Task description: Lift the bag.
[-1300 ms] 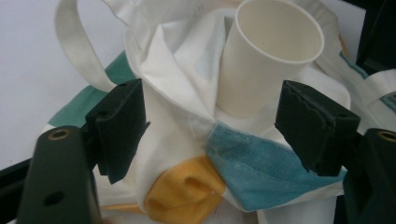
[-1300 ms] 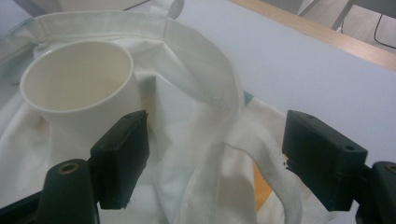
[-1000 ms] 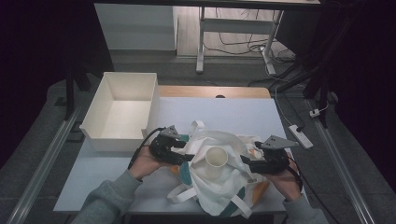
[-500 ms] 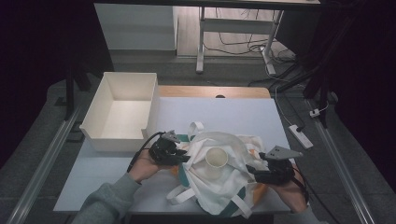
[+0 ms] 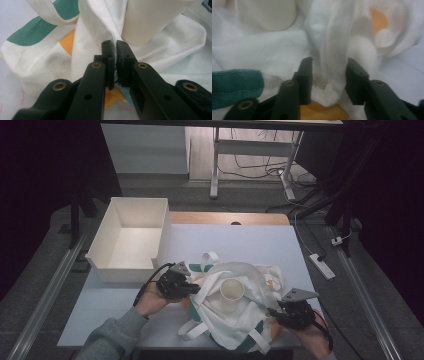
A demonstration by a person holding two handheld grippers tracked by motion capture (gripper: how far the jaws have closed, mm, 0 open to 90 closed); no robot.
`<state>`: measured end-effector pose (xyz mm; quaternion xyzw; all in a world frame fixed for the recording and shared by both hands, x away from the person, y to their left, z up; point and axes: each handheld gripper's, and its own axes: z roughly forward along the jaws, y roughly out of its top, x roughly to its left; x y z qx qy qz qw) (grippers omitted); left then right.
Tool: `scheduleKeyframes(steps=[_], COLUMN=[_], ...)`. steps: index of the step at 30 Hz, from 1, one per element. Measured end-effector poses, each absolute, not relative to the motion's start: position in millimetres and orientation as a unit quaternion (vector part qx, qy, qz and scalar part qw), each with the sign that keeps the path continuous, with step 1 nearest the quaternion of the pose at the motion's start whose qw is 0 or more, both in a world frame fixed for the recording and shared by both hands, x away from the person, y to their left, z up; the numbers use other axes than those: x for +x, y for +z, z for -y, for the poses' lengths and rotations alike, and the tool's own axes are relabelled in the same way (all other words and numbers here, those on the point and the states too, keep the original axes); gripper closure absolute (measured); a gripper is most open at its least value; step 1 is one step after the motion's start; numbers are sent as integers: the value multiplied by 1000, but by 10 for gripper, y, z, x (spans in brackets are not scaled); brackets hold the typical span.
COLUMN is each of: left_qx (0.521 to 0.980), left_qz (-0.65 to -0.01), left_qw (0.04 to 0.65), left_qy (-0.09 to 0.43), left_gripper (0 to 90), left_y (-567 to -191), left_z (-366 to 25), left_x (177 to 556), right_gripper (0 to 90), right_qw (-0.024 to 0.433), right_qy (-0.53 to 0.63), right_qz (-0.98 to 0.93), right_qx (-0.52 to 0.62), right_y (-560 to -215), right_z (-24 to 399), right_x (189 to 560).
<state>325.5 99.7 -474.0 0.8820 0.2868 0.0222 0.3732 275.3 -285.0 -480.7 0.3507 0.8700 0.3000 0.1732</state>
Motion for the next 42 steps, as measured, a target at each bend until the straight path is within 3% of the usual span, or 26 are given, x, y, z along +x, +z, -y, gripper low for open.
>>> scheduleKeyframes(steps=[3, 5, 27, 42], left_qx=[882, 881, 830, 774], left_qz=[-286, -284, -286, -306], left_qw=[375, 377, 477, 546], left_qy=[23, 22, 32, 94], left_gripper=[849, 851, 860, 865], left_y=[-4732, -4725, -4227, -3718], left_z=[-999, -1005, -1392, -1746], left_x=[3251, 3251, 3263, 3379], right_gripper=[826, 857, 865, 877], right_qw=[190, 182, 224, 284], right_qy=[280, 289, 418, 472], right_qz=[-872, -868, -814, -768], right_qx=[354, 361, 334, 327], right_y=[-4815, -4789, -4184, -3561], right_z=[2824, 2862, 2973, 3001], right_x=[2757, 2765, 2805, 3104])
